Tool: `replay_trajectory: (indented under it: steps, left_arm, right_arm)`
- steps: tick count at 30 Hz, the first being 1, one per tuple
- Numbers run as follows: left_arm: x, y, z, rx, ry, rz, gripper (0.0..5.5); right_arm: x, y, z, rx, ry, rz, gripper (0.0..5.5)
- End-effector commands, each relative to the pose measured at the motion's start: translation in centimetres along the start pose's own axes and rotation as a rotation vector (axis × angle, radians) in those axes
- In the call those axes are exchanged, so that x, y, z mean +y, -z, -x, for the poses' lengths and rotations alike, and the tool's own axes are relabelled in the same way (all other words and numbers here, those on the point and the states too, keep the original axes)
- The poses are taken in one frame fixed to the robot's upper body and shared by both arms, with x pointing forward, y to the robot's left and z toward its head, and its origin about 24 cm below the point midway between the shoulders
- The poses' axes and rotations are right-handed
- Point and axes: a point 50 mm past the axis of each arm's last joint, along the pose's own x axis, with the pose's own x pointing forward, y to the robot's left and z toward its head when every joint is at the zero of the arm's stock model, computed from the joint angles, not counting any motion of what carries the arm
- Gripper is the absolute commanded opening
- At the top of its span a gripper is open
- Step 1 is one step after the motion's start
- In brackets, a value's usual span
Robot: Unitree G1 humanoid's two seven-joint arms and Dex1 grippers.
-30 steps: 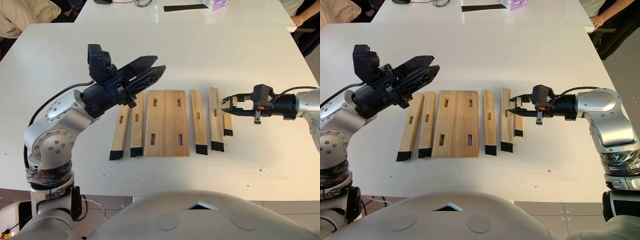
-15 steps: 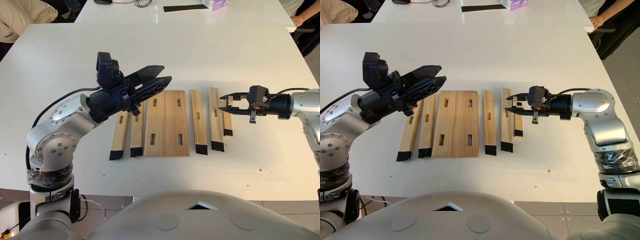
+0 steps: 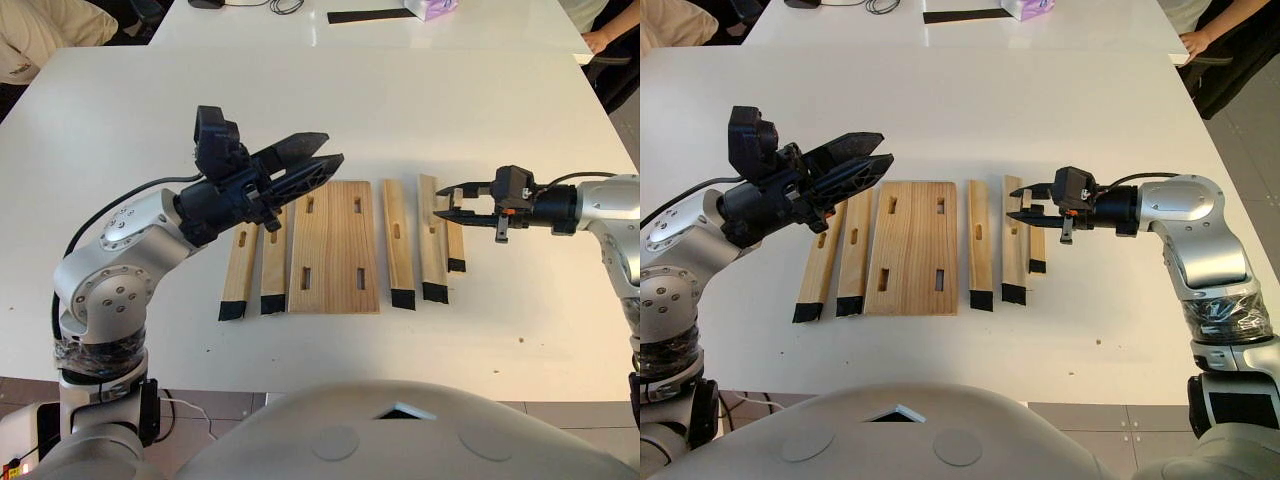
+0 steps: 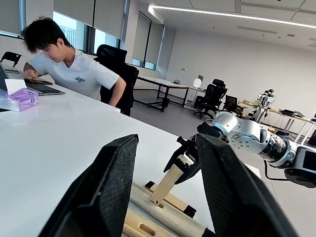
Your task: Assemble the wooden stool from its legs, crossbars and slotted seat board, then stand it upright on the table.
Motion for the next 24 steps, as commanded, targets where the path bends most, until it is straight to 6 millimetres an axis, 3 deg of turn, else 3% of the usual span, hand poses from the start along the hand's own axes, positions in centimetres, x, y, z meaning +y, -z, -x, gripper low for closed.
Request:
replay_trajectory:
  steps: [1,10,14,20,24]
  left_arm:
    - [0.1,-0.1,0.0,0.026,0.006,-0.012,2.18]
    - [-0.2,-0.1,0.0,0.047,0.034,-0.018,2.18]
    - [-0.1,-0.1,0.0,0.047,0.034,-0.015,2.18]
    - [0.3,0.1,-0.2,0.053,0.029,-0.006,2.18]
    - [0.5,0.0,-0.3,0.061,0.036,-0.006,2.18]
  right_arm:
    - [0.2,0.3,0.1,0.01,0.011,-0.006,1.31]
    - [1.5,1.8,0.4,0.047,-0.017,-0.072,1.31]
    - [1.1,1.9,0.1,0.016,-0.015,-0.198,1.31]
    - [0.1,4.0,-1.2,0.077,-0.08,-0.354,1.31]
    - [0.7,5.0,-1.9,0.12,-0.143,-0.372,1.31]
